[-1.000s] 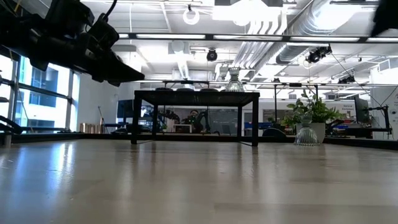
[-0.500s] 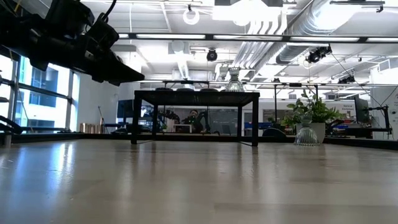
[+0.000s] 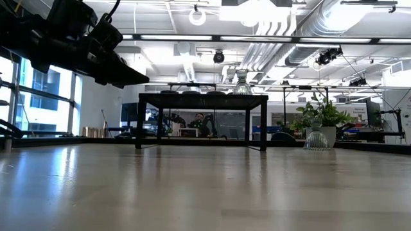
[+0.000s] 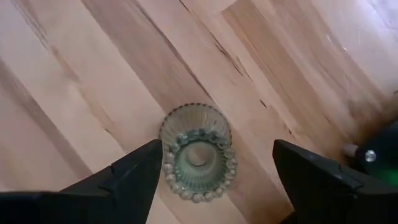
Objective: Pick & Place candle stick holders
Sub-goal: Align the candle holder with the other candle holder on the shelf
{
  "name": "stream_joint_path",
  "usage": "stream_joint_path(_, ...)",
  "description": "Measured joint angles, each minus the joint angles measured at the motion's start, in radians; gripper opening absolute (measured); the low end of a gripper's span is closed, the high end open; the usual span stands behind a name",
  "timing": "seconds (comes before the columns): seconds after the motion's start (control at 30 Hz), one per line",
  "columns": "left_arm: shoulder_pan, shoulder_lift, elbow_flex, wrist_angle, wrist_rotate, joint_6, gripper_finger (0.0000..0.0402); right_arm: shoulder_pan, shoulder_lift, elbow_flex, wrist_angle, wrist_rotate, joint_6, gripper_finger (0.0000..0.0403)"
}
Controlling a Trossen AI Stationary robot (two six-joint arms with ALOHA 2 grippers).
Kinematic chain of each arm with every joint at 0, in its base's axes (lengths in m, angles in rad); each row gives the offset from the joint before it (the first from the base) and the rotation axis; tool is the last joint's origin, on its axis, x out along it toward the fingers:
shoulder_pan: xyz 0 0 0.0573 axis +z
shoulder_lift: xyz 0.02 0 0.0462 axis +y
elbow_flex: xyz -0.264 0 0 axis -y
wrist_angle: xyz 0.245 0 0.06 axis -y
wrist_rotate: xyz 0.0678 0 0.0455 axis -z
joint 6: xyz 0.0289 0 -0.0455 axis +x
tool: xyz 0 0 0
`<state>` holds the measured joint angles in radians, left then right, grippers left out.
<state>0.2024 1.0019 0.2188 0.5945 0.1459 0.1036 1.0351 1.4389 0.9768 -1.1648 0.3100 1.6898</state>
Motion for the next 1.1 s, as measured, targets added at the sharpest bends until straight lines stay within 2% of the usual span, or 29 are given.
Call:
stream_joint_path(0.17, 0.000, 0.000, 0.000, 0.000, -0.001, 0.000, 0.0000, -0.008, 0.004, -0.013, 0.038, -0.030, -0.044, 0.0295)
stream_joint_path(0.3, 0.000, 0.000, 0.000, 0.000, -0.002, 0.000, 0.0000, -0.022, 0.004, -0.042, 0.050, -0.078, -0.051, 0.0276)
stream_joint_path(0.47, 0.000, 0.000, 0.000, 0.000, -0.004, 0.000, 0.0000, -0.047, 0.004, -0.066, 0.084, -0.079, -0.114, 0.0236)
stream_joint_path(0.6, 0.000, 0.000, 0.000, 0.000, -0.007, 0.000, 0.0000, -0.097, -0.008, -0.063, 0.124, -0.075, -0.212, 0.0187)
stream_joint_path(0.7, 0.000, 0.000, 0.000, 0.000, -0.007, 0.000, 0.0000, -0.158, -0.027, -0.063, 0.188, -0.073, -0.310, 0.0160)
stream_joint_path(0.93, 0.000, 0.000, 0.000, -0.001, -0.011, 0.000, 0.0000, -0.360, -0.044, -0.063, 0.425, -0.076, -0.663, 0.0160)
stream_joint_path(1.1, 0.000, 0.000, 0.000, -0.001, -0.010, 0.000, 0.0000, -0.548, -0.042, -0.062, 0.566, -0.075, -0.940, 0.0160)
